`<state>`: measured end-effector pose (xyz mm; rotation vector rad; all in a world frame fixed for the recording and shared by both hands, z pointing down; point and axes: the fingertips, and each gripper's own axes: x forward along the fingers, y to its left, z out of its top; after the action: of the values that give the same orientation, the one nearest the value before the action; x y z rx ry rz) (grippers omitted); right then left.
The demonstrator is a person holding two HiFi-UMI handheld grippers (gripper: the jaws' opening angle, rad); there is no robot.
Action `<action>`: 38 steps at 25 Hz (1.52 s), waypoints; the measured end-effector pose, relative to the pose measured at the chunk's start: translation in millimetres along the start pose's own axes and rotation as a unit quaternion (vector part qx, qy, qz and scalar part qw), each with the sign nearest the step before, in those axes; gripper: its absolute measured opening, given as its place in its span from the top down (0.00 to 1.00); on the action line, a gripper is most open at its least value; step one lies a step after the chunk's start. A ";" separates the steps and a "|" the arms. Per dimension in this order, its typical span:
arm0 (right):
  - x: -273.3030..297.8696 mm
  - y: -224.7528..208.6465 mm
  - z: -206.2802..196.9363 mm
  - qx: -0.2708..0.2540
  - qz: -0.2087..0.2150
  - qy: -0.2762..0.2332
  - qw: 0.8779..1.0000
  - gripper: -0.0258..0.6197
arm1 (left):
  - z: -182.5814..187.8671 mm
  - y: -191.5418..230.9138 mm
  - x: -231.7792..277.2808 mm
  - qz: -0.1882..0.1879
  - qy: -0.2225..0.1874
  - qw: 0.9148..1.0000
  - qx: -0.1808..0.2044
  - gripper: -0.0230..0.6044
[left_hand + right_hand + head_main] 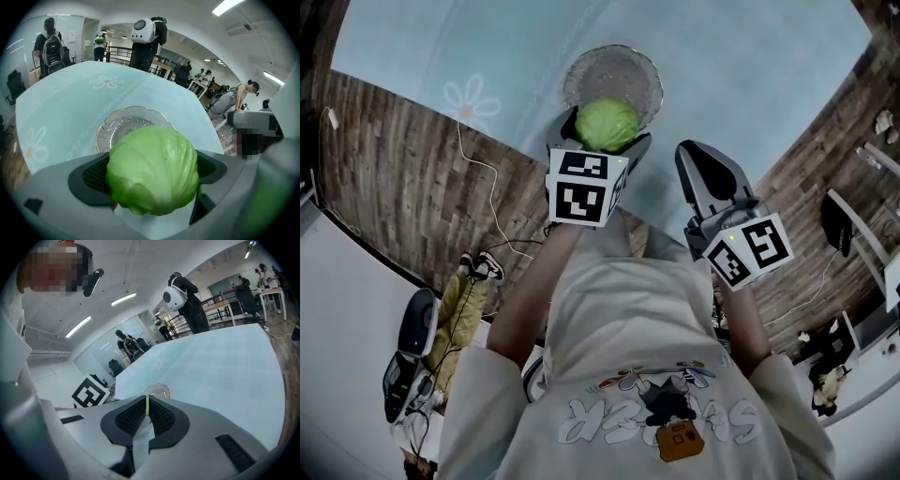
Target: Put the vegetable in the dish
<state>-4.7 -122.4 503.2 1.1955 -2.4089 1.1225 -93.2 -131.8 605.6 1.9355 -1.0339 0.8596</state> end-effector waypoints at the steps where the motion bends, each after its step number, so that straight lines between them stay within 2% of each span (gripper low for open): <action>1: 0.3 -1.2 0.1 0.001 -0.001 0.000 1.000 0.90 | -0.2 0.4 1.9 0.001 0.005 1.000 0.002 0.10; 5: 1.4 -7.1 -0.6 0.006 -0.003 0.002 1.000 0.90 | 0.2 -4.8 10.3 0.000 0.034 0.999 0.011 0.10; 8: 2.8 -9.6 1.0 0.011 -0.005 0.002 1.000 0.90 | -1.4 -3.3 20.0 0.017 0.048 0.999 0.018 0.10; 14: 5.6 -13.2 5.8 0.017 -0.009 -0.001 1.000 0.90 | 8.5 1.1 27.9 0.032 0.052 0.998 0.025 0.10; 16: 5.8 -15.0 7.2 0.019 -0.010 -0.001 1.000 0.90 | 12.7 3.7 27.9 0.038 0.047 0.998 0.027 0.10; 19: 6.1 -17.2 9.1 0.020 -0.011 -0.002 1.000 0.90 | 29.3 8.5 22.6 0.049 0.016 0.998 0.035 0.10; 22: 7.0 -17.1 9.8 0.022 -0.012 -0.004 1.000 0.90 | 47.9 8.4 18.1 0.036 -0.006 0.998 0.042 0.10; 26: 8.4 -15.3 14.6 0.019 -0.010 -0.006 1.000 0.90 | 52.0 9.6 16.6 0.029 -0.006 0.998 0.054 0.10; 30: 6.8 -16.3 19.5 0.016 -0.012 -0.010 1.000 0.90 | 48.2 4.5 11.8 0.018 -0.008 0.999 0.050 0.10; 34: 5.4 -18.8 26.2 0.010 -0.023 -0.021 0.999 0.90 | 48.8 -1.9 4.6 0.012 -0.020 0.998 0.053 0.14; 38: 1.3 -20.8 35.0 0.010 -0.026 -0.031 0.999 0.90 | 54.5 -11.1 -2.6 0.008 -0.036 0.998 0.057 0.23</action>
<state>14.6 -156.2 491.1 1.3093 -2.4026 1.1115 -73.7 -173.1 573.9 2.0684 -1.0647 0.8806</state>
